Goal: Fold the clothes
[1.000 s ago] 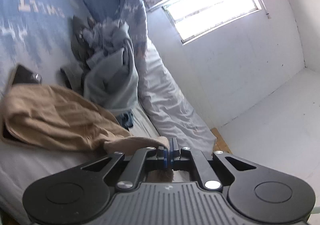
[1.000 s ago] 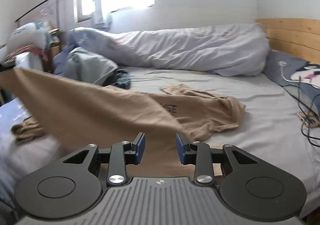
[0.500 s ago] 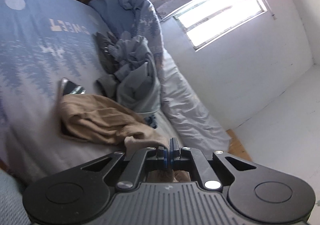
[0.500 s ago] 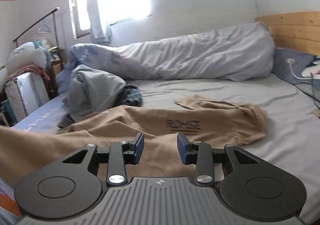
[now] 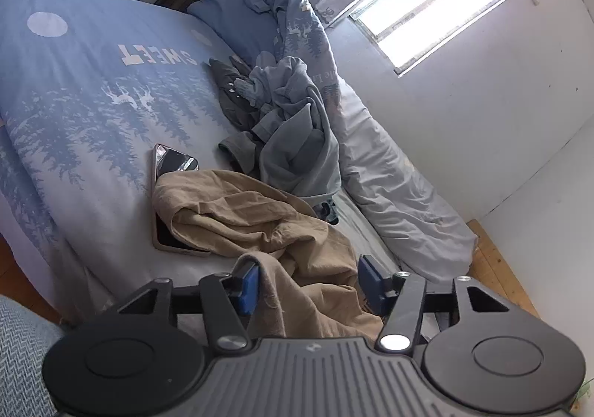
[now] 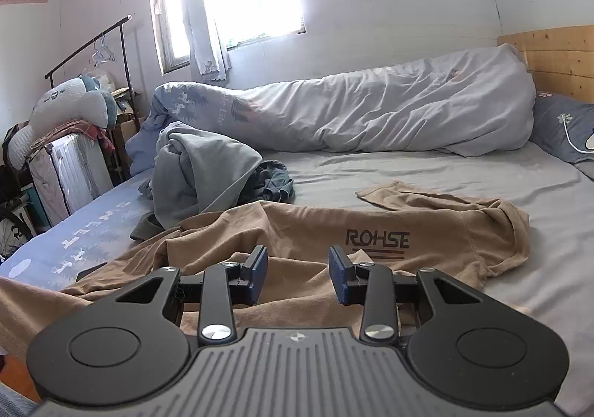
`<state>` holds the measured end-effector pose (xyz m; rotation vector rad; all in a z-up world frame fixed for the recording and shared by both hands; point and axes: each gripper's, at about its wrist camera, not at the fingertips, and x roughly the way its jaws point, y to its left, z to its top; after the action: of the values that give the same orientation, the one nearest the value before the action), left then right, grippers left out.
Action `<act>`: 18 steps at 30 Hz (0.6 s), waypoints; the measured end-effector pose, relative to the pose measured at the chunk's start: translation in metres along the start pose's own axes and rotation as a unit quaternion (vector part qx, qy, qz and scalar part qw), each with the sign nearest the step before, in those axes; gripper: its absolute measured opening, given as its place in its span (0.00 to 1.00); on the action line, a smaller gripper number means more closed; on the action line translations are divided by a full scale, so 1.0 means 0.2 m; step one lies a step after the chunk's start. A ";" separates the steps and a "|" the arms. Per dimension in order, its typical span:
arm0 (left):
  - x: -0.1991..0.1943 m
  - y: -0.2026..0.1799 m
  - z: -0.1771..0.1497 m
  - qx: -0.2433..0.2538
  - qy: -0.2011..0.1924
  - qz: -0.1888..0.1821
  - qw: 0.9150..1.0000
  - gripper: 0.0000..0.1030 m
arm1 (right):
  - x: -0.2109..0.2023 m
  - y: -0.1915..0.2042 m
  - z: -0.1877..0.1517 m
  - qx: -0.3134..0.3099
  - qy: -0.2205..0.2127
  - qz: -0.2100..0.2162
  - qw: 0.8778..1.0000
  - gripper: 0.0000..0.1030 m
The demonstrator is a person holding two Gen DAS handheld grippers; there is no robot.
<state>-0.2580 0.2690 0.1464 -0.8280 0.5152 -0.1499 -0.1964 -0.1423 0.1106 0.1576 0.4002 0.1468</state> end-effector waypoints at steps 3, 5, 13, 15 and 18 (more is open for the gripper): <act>0.01 0.01 0.00 -0.006 0.008 0.014 1.000 0.63 | 0.01 -0.01 0.00 0.005 0.002 0.000 1.000 0.36; 0.04 0.02 0.01 -0.008 0.032 0.040 0.999 0.68 | 0.03 -0.02 0.01 0.012 0.003 0.001 1.000 0.37; 0.16 0.06 -0.02 0.002 0.113 0.155 0.981 0.68 | 0.06 0.06 0.01 -0.011 0.004 0.020 1.000 0.38; 0.16 0.07 -0.01 0.003 0.108 0.160 0.981 0.68 | 0.06 0.08 0.00 -0.017 0.003 0.024 1.000 0.38; 0.14 0.07 0.01 0.002 0.090 0.139 0.986 0.68 | 0.07 0.09 0.00 -0.017 0.005 0.027 0.999 0.38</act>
<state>-0.2343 0.2707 0.1256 -0.7331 0.7944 0.0318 -0.1854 -0.1223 0.1088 0.1341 0.4035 0.2086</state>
